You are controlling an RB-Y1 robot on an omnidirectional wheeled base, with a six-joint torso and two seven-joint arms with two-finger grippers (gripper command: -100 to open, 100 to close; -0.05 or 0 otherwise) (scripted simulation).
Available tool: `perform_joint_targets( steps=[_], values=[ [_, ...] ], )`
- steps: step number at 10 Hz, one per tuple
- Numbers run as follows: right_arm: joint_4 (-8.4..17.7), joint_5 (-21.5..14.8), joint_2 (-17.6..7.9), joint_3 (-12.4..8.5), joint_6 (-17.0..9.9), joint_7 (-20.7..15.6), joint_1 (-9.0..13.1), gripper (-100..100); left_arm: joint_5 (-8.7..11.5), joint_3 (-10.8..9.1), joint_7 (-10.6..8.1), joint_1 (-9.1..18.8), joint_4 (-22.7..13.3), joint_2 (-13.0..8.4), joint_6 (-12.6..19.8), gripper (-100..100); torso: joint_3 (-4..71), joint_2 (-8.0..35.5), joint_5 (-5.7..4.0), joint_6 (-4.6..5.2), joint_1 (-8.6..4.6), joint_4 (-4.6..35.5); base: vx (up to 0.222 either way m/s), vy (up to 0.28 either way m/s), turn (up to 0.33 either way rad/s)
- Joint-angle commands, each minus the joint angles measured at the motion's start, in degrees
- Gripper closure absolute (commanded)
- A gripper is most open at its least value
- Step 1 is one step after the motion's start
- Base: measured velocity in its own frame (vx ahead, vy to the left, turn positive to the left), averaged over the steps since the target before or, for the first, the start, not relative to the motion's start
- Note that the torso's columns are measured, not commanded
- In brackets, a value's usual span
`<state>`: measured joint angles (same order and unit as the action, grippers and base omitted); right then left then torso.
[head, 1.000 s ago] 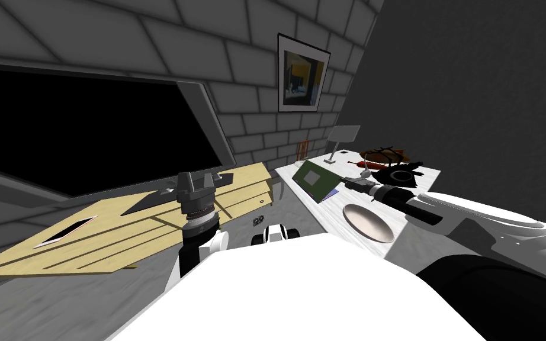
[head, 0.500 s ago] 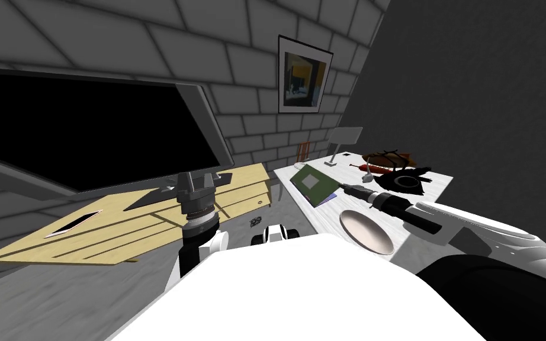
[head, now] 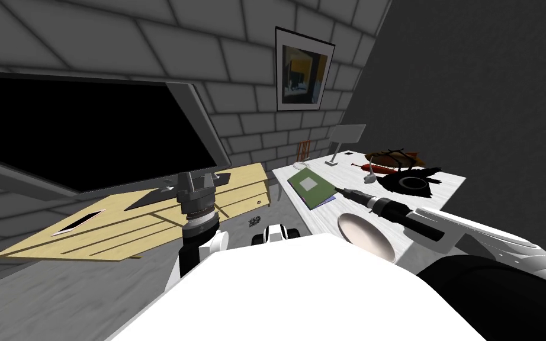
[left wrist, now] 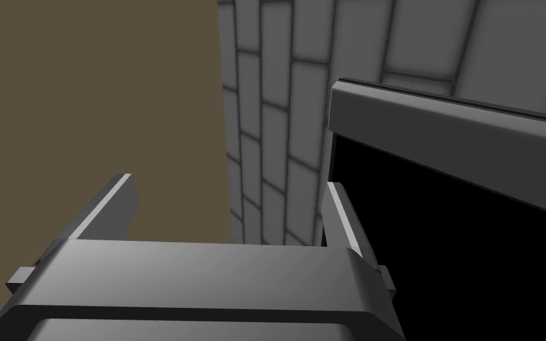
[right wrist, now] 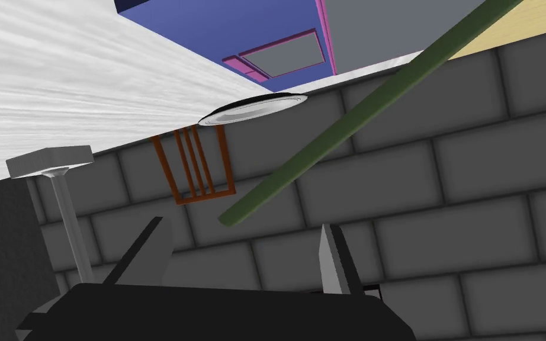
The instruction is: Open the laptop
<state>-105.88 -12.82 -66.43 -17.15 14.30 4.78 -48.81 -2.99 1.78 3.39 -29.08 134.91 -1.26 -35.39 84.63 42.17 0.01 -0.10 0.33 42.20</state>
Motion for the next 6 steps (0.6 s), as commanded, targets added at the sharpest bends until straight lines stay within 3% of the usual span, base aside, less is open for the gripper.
perform_joint_targets(
  steps=[1,5,6],
  values=[
    [-2.0,0.9,-2.8,-2.2,-1.0,1.7,-1.4,-100,0.0,0.0,0.0,0.0,0.0,0.0,0.0,0,0.0,0.0,0.06,0.07,-0.03,0.1,0.027,0.01,-0.105],
    [-5.7,2.4,-7.4,-5.8,-2.5,4.6,-4.4,-100,0.0,0.0,0.0,0.0,0.0,0.0,0.0,0,-0.1,0.1,-0.03,0.1,-0.36,0.1,0.027,0.009,-0.09],
    [-5.3,2.2,-6.9,-5.4,-2.3,4.2,-4.1,-100,0.0,0.0,0.0,0.0,0.0,0.0,0.0,0,-0.1,0.1,-0.02,0.1,-0.35,0.1,0.007,0.003,-0.009]
  ],
)
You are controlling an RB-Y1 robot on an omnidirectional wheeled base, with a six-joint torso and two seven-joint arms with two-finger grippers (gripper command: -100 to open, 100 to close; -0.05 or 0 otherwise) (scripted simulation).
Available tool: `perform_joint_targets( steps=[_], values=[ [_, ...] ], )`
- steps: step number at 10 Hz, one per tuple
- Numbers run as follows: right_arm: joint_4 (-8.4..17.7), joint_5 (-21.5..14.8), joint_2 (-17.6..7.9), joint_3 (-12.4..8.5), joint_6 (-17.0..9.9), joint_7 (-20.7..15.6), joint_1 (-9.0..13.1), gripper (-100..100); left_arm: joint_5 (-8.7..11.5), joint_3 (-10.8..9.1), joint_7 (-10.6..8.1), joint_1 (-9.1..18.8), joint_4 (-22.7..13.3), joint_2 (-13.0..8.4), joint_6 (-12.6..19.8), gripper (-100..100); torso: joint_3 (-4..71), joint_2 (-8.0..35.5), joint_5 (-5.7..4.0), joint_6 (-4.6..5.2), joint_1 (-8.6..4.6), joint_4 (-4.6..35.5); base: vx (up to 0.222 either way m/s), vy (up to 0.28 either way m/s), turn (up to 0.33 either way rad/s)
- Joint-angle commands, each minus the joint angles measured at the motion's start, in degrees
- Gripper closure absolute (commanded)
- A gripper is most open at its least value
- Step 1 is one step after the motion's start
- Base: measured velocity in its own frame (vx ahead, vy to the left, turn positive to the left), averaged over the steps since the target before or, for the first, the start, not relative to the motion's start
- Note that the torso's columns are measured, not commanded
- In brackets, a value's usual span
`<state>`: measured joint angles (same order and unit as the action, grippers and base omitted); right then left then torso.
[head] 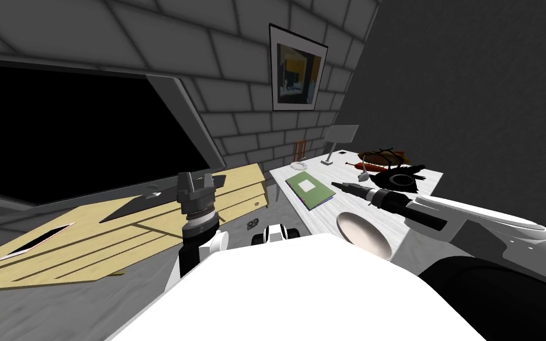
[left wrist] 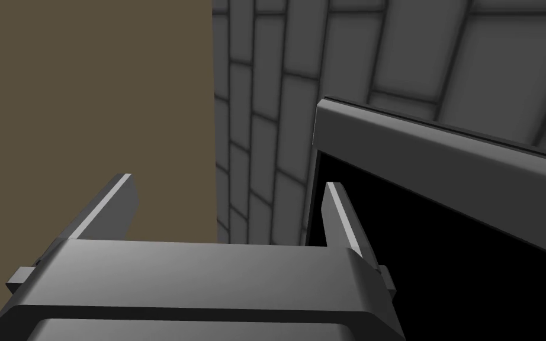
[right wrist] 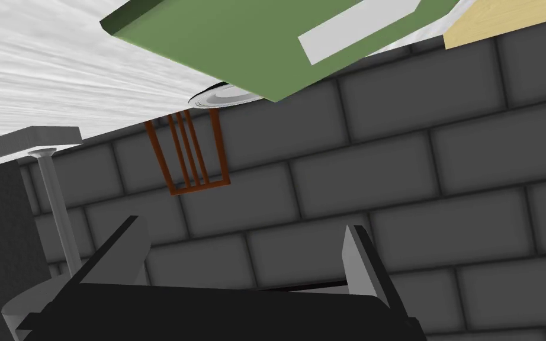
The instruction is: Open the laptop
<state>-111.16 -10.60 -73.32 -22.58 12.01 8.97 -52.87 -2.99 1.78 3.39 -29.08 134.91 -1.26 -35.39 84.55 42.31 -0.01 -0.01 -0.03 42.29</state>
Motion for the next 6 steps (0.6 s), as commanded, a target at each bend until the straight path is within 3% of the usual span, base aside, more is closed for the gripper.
perform_joint_targets(
  steps=[1,6],
  values=[
    [-0.1,0.0,-0.1,-0.1,-0.1,0.2,-0.1,0,0.0,0.0,0.0,0.0,0.0,0.0,0.0,0,0.0,0.0,-0.01,0.0,-0.01,0.0,0.0,0.0,0.0],
    [-0.1,0.0,-0.1,-0.1,-0.1,0.2,-0.1,0,0.0,0.0,0.0,0.0,0.0,0.0,0.0,0,0.0,0.0,0.01,0.01,0.03,0.0,0.0,0.0,0.0]
  ],
)
